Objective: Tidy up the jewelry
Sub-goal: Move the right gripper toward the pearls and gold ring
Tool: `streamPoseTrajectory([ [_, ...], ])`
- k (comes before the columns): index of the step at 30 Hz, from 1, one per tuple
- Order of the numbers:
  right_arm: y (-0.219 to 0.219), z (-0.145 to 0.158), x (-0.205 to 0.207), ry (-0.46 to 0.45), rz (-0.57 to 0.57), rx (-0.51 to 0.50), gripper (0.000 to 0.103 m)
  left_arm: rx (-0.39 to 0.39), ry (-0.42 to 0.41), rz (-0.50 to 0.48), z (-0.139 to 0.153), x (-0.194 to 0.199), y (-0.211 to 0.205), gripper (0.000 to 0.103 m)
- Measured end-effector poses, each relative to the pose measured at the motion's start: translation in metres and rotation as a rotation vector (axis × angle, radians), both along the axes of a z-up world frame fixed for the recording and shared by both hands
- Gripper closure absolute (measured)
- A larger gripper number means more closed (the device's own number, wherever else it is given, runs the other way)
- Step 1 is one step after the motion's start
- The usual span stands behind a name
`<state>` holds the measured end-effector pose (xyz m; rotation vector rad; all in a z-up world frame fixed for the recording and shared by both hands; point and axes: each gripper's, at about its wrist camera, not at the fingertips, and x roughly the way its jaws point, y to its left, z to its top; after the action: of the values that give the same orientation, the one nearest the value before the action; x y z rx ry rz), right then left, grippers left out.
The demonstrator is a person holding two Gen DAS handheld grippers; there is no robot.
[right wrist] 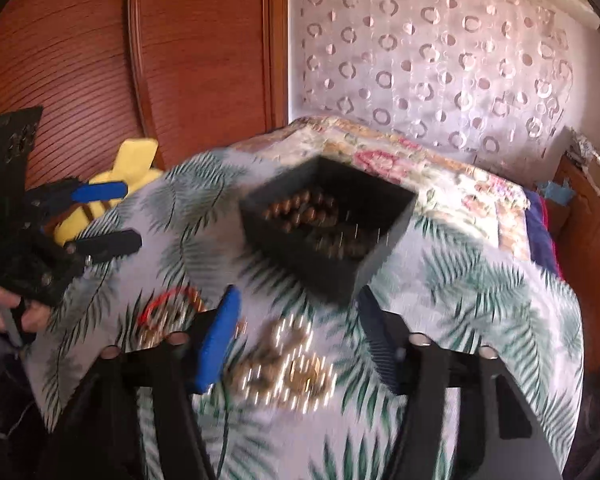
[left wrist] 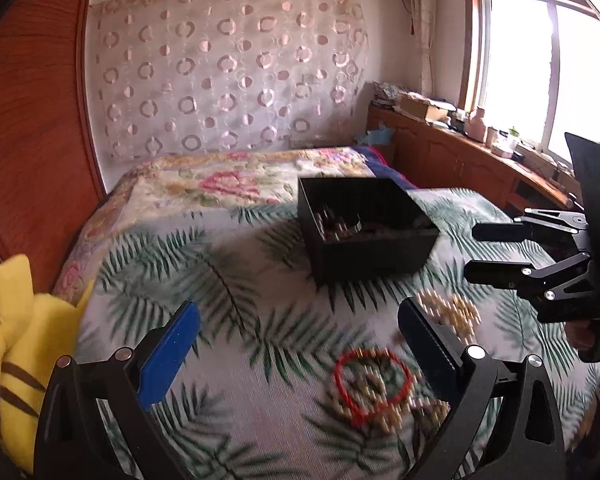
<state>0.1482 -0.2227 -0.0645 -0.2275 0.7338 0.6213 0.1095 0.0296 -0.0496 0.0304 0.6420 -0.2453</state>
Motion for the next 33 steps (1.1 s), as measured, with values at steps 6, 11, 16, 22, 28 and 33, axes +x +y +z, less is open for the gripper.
streamPoseTrajectory([
  [6, -0.016, -0.027, -0.020, 0.062, 0.007, -0.018, 0.072, -0.003, 0.038, -0.006, -0.012, -0.023, 0.002, 0.007],
  [11, -0.020, -0.038, -0.011, 0.086, -0.016, -0.017, 0.076, -0.025, 0.046, -0.002, -0.016, -0.033, 0.007, 0.007],
  [16, -0.011, -0.045, 0.002, 0.111, -0.021, -0.030, 0.076, -0.033, 0.049, 0.001, -0.016, -0.035, 0.008, 0.007],
  [22, 0.003, -0.048, 0.005, 0.110, 0.004, -0.086, 0.076, -0.036, 0.049, 0.000, -0.017, -0.037, 0.008, 0.007],
  [28, 0.012, -0.047, 0.007, 0.111, 0.020, -0.148, 0.081, -0.039, 0.055, 0.003, -0.019, -0.040, 0.008, 0.007],
  [33, 0.011, -0.047, 0.003, 0.101, 0.035, -0.151, 0.081, -0.046, 0.059, 0.008, -0.020, -0.040, 0.009, 0.007],
])
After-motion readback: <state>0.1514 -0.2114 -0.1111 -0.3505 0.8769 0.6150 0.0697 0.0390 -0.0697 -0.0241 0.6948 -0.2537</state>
